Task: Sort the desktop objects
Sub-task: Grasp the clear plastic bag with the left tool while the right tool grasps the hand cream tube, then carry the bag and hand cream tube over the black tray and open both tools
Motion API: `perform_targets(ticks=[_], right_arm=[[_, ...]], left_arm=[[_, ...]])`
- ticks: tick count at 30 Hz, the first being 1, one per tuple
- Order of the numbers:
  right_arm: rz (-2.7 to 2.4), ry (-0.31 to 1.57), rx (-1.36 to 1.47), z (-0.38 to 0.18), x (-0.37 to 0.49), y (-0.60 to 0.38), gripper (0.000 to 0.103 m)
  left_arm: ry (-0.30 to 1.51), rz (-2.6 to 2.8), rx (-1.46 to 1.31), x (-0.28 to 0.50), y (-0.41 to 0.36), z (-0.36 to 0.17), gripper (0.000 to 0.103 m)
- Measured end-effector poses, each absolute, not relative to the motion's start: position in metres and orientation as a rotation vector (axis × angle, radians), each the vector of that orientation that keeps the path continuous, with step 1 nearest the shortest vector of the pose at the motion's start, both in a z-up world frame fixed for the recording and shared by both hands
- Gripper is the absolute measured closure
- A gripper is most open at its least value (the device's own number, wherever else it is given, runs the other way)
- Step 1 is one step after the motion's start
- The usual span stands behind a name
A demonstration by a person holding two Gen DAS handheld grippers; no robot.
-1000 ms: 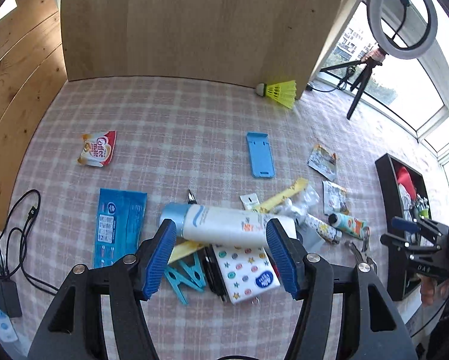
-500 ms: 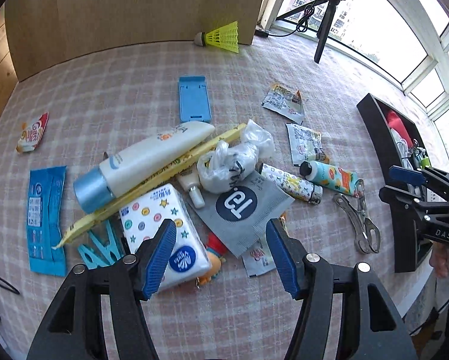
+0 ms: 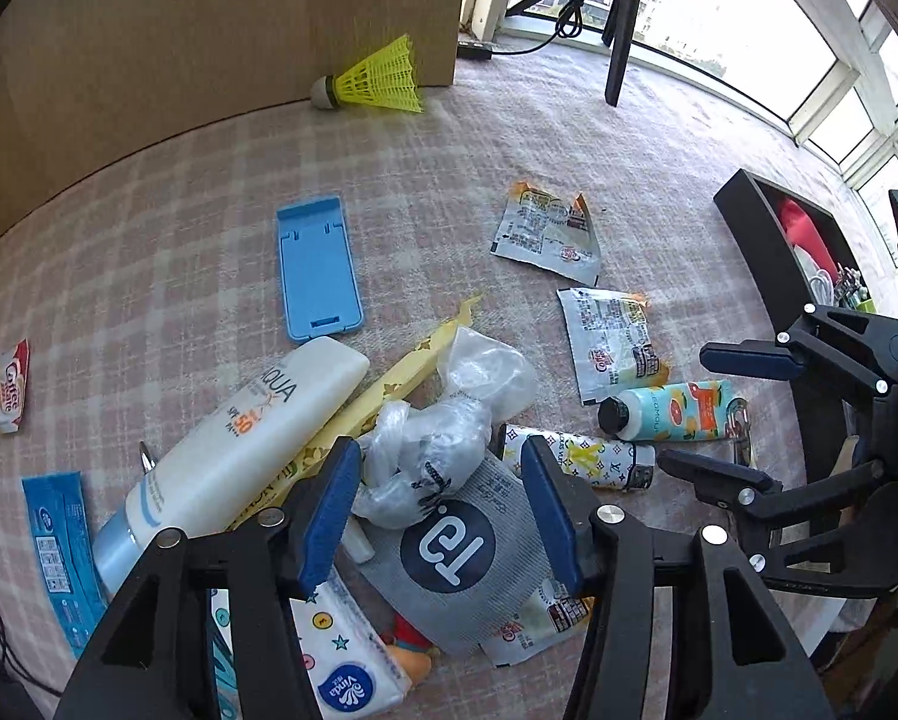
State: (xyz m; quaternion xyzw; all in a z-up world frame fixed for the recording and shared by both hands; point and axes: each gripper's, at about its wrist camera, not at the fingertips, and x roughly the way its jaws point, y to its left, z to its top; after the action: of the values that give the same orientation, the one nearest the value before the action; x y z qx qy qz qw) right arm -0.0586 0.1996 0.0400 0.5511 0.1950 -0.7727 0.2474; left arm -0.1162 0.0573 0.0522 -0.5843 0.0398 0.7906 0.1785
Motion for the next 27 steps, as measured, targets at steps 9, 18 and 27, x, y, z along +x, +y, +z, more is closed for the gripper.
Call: perform_targets(ticks=[9,18,27], right_arm=[[-2.079,0.381,1.587,0.030,-0.076,0.212,0.061],[-2.161,0.299,1.595,0.040,-0.069,0.231,0.074],[-2.291,-0.006,1.537,0.078,-0.067,0.272,0.075]], left_arm=[[0.118,2.187,-1.699,-0.131,0.064,0.032,0.063],[0.042,2.196,-1.688,-0.126,0.063,0.038,0.069],[-0.012,2.218,-1.599,-0.119,0.070,0.072,0.070]])
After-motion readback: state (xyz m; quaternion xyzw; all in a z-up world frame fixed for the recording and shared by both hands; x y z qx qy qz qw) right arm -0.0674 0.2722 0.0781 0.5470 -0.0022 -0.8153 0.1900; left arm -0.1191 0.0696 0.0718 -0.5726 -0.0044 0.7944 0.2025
